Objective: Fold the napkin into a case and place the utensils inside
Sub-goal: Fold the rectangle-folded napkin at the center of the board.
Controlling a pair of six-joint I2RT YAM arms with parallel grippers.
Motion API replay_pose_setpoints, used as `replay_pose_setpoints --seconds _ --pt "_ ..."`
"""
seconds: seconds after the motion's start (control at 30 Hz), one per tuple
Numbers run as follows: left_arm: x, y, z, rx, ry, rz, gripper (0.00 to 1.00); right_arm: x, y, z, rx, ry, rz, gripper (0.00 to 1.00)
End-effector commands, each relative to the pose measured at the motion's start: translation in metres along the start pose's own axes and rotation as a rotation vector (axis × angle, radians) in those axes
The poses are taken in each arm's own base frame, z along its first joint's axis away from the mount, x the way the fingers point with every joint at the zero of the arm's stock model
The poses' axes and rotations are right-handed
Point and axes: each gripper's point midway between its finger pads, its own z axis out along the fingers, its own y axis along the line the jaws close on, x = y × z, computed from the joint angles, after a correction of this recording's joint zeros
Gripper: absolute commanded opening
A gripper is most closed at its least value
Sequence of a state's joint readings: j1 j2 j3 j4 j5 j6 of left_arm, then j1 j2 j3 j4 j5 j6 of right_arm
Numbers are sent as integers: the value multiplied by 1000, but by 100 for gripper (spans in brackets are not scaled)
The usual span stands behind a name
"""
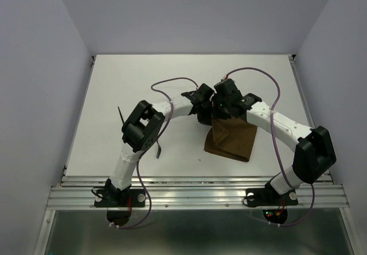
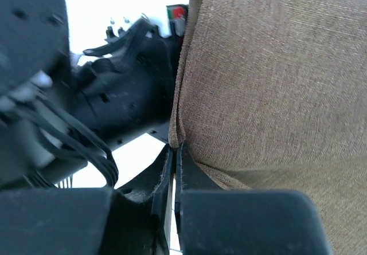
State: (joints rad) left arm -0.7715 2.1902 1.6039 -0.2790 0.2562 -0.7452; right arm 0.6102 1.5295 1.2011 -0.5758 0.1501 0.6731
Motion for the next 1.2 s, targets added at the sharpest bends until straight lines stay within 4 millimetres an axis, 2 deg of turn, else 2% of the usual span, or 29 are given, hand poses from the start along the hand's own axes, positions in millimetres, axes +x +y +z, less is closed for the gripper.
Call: replay_pose_setpoints --seconds 0.0,0.17,0.33,0.37,0.63,0.87,1.17 --pt "-13 9 -27 -39 -29 48 16 -7 7 -2 -19 -28 2 1" --pt "-10 20 -44 -48 -28 90 28 -1 8 2 -26 -12 17 1" --pt "-12 23 -59 -54 -37 130 31 4 9 5 -41 5 26 1" --pt "-10 26 -60 -59 -32 139 35 5 9 6 -38 7 27 1" --pt "-4 36 -69 -58 -25 151 34 7 11 3 -54 16 24 1" --pt "4 48 -62 -58 -3 128 30 9 14 3 -72 37 8 1" --pt "-2 58 -71 -62 -27 109 29 13 17 12 -72 64 9 1"
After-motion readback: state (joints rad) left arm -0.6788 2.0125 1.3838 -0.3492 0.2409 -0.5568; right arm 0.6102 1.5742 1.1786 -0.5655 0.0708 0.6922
